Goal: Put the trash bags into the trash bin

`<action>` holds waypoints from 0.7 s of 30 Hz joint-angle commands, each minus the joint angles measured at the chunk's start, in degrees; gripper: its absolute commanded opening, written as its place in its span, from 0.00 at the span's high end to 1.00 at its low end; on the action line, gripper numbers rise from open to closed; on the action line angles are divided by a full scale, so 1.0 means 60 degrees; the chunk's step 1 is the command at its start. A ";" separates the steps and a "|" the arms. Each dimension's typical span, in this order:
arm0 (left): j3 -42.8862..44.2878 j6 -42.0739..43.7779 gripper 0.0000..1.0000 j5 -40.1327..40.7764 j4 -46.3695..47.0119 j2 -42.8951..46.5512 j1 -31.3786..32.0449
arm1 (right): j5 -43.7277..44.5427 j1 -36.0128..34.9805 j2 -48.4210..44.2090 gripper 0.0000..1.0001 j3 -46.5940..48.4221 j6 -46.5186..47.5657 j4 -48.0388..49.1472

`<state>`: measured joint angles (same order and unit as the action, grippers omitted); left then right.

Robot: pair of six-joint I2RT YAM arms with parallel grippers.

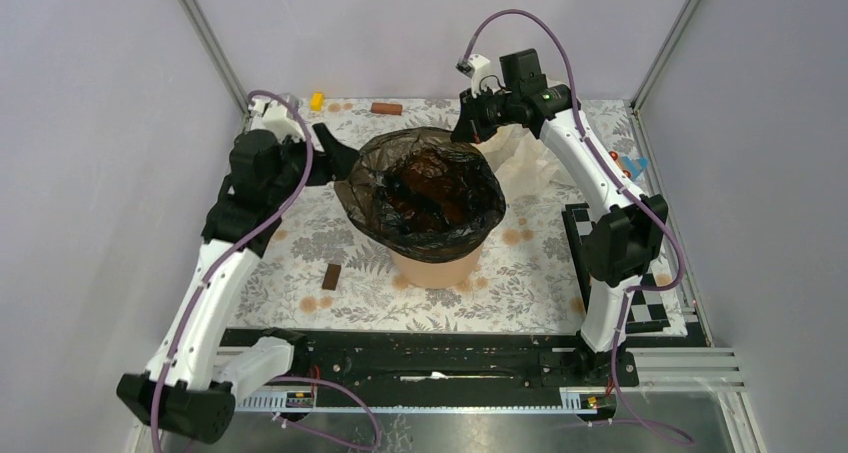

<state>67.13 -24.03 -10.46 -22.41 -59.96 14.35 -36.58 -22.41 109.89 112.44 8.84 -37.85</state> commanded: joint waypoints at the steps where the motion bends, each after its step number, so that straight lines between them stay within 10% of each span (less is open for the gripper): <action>1: -0.0282 -0.0280 0.26 -0.0180 -0.0661 0.0895 -0.0117 | 0.0660 -0.0049 -0.0224 1.00 0.0319 -0.0301 0.0228; 5: -0.0650 -0.0431 0.38 -0.0035 -0.1353 0.1199 -0.0231 | 0.0580 -0.0055 -0.0177 1.00 0.0288 -0.0351 0.0229; 21: -0.3507 -0.2377 0.32 -0.2547 0.0984 0.2057 -0.0874 | 0.0636 -0.0051 -0.0033 1.00 0.0430 -0.0575 0.0228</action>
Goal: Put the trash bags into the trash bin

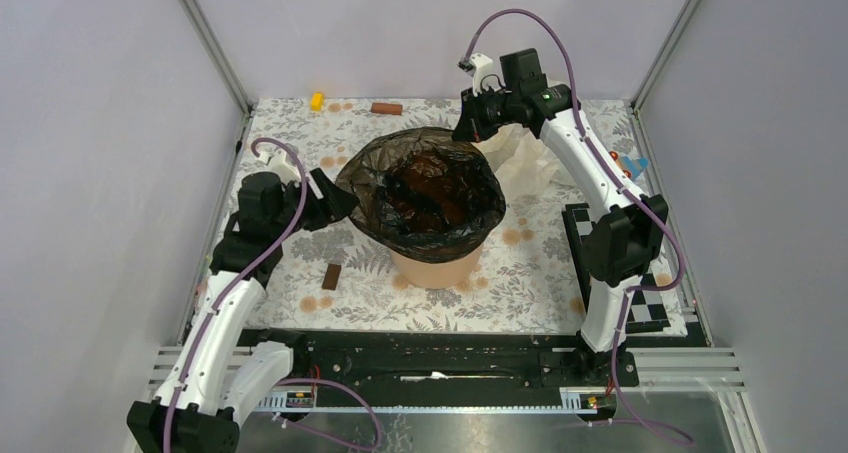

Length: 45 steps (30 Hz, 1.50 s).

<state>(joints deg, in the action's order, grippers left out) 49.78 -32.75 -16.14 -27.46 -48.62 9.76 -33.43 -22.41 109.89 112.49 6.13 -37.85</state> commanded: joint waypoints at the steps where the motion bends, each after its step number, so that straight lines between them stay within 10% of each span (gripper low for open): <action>1: -0.0836 -0.1123 0.36 -0.1812 0.2146 0.0100 -0.0117 | 0.0132 -0.0057 -0.0020 1.00 0.0427 -0.0126 0.0221; 9: -0.1383 -0.1269 1.00 -0.1497 0.3053 -0.0231 -0.0176 | 0.1194 -0.0051 0.0405 1.00 0.1002 -0.0483 -0.0177; 34: -0.3457 -0.2478 1.00 -0.3902 0.6339 -0.1993 -0.0162 | 0.3202 0.0141 0.0233 1.00 -0.1152 -0.3237 0.0196; 39: -0.3214 -0.2105 0.91 -0.3535 0.5767 -0.1699 -0.0162 | 0.3579 0.0279 -0.0010 0.72 -0.0568 -0.3342 -0.0058; 45: -0.3087 -0.1994 0.88 -0.3141 0.5357 -0.1320 -0.0177 | 0.5186 0.0805 -0.1290 0.66 -0.0763 -0.3805 -0.0329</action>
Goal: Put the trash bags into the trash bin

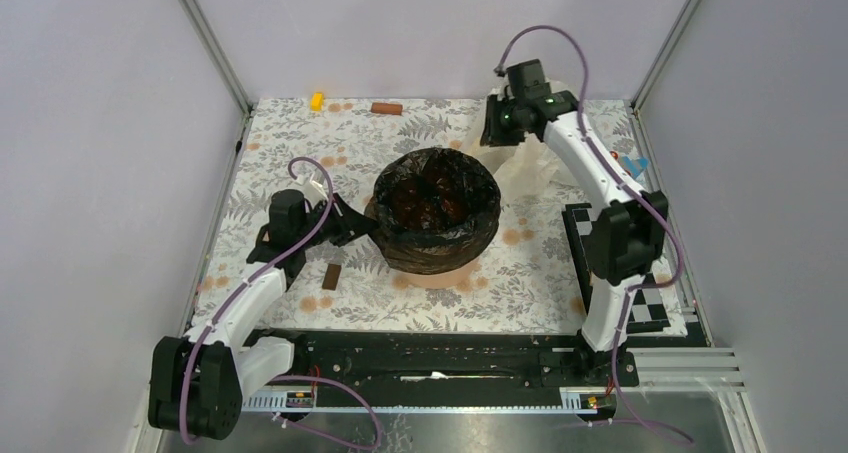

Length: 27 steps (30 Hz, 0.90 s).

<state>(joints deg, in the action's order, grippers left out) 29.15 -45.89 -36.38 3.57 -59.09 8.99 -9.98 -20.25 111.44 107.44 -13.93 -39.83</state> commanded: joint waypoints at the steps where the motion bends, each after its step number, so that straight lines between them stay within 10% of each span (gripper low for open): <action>1: 0.0313 0.0192 0.87 0.0277 0.0181 0.0476 -0.0049 | 0.1351 0.0537 -0.1915 0.63 -0.0319 -0.0545 0.0177; 8: -0.0055 -0.0111 0.83 0.0363 0.0630 0.0762 -0.0054 | 0.1430 0.0917 -0.5423 0.44 -0.4641 -0.1712 0.2533; 27: -0.0007 0.0005 0.77 -0.0273 0.0732 0.0388 -0.0049 | -0.3513 0.1236 -1.2302 0.36 -1.4499 -0.7195 1.0005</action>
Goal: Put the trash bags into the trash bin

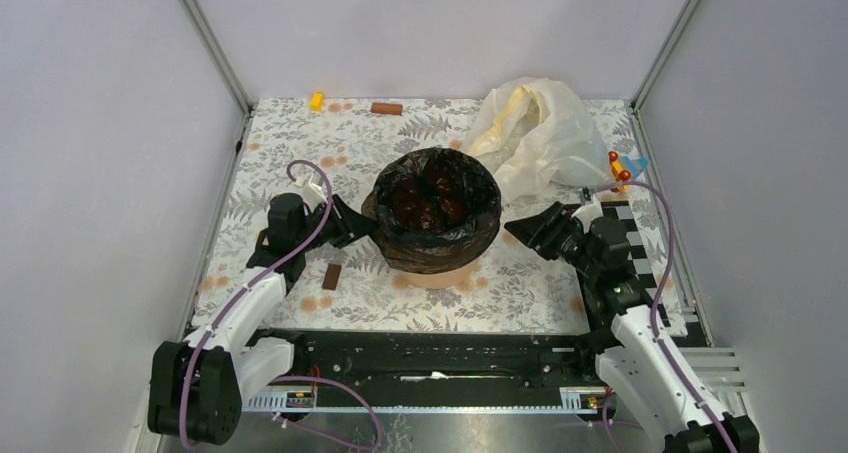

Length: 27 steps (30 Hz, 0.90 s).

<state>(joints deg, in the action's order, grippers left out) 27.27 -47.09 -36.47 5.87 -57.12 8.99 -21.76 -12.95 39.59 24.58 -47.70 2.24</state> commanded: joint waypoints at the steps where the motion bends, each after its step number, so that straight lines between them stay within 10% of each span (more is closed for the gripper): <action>1: 0.0288 0.0201 0.77 -0.0233 0.0367 0.0060 -0.0052 | -0.1823 0.0020 -0.0271 0.35 -0.0918 -0.1768 0.3373; 8: 0.0289 0.0217 0.77 -0.0241 0.0353 0.0029 -0.0052 | -0.2861 0.0006 0.0855 0.34 -0.2321 -0.3430 0.7094; 21: 0.0296 0.0158 0.77 -0.0364 0.0516 -0.0192 -0.0049 | -0.2957 -0.0487 0.2177 0.48 -0.2285 -0.4047 0.9060; 27: 0.0305 0.0173 0.77 -0.0331 0.0465 -0.0179 -0.0049 | -0.2779 -0.0639 0.2487 0.80 -0.2142 -0.3908 0.8947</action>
<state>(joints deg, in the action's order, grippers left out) 27.27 -46.78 -37.19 6.00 -58.24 8.99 -38.48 -16.14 53.76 10.24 -71.26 52.14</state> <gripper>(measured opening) 0.228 0.325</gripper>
